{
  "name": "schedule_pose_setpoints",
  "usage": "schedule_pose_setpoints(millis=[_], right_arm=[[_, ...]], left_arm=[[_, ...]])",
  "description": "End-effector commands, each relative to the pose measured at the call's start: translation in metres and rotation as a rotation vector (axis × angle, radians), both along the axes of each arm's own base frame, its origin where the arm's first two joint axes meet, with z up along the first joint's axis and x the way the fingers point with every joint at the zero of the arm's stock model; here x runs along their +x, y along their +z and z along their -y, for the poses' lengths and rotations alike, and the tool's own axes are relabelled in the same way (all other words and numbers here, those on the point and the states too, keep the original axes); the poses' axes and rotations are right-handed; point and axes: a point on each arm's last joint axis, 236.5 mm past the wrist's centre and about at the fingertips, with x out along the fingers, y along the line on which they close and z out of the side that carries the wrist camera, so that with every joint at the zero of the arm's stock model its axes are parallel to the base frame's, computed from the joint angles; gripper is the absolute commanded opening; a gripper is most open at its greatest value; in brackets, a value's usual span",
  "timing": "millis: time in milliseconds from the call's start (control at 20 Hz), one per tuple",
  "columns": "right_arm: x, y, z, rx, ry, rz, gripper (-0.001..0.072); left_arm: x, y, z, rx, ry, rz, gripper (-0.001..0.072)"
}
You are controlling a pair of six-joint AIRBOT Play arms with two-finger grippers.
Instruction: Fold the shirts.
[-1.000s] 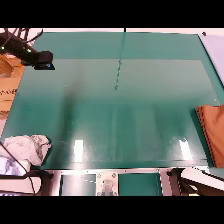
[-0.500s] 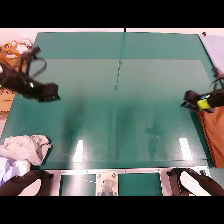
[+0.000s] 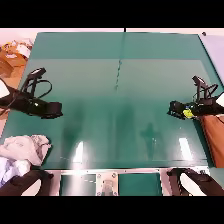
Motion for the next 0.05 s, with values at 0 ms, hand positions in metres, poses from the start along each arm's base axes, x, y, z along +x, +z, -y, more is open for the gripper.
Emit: schedule_pose_setpoints(millis=[0], right_arm=[[-0.0007, -0.0006, -0.0021, 0.003, 0.003, 0.001, 0.0014]], left_arm=[[-0.0009, -0.0009, 0.0001, 0.0, 0.002, 0.0, 0.0026]])
